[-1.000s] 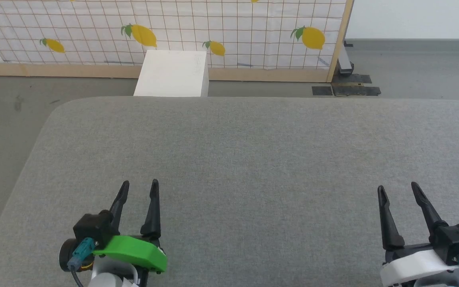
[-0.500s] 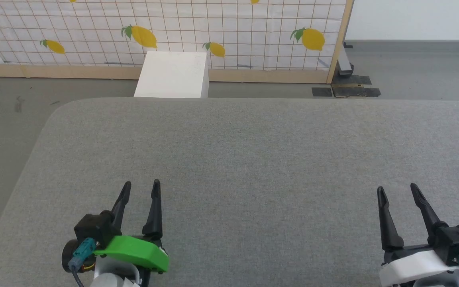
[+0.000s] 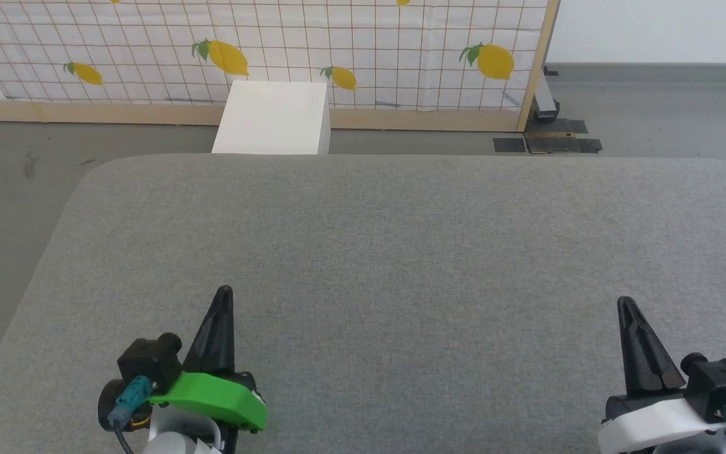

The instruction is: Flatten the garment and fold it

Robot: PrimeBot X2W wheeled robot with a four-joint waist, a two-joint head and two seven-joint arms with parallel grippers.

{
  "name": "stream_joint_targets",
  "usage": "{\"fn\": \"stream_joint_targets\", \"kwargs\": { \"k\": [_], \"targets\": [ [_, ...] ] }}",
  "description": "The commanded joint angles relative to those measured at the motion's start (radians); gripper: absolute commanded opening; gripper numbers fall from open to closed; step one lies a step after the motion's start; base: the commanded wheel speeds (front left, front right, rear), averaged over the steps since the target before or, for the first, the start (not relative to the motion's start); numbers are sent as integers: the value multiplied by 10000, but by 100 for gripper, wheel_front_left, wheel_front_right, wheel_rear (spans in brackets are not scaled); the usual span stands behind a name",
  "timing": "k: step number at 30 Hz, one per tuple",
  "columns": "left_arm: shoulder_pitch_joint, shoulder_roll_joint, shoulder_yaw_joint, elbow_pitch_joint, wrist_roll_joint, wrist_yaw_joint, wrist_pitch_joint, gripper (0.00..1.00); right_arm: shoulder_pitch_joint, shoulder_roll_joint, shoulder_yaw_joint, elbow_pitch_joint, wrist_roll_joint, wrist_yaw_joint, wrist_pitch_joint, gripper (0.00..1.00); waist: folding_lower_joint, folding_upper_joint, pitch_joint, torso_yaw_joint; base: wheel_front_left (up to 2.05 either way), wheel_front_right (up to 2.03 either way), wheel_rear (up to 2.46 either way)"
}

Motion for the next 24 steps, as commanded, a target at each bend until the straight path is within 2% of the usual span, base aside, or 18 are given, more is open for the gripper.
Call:
{"fn": "stream_joint_targets", "kwargs": {
  "k": [1,24],
  "targets": [
    [2,0,2,-6,7,3,9,0,-2,0,2,-2,-3,2,7,0,0,0,0,-1,0,0,0],
    [94,-5,100,-310,406,154,392,0,-126,6,119,-91,-65,-1,361,0,0,9,26,-55,0,0,0]
  ]
}}
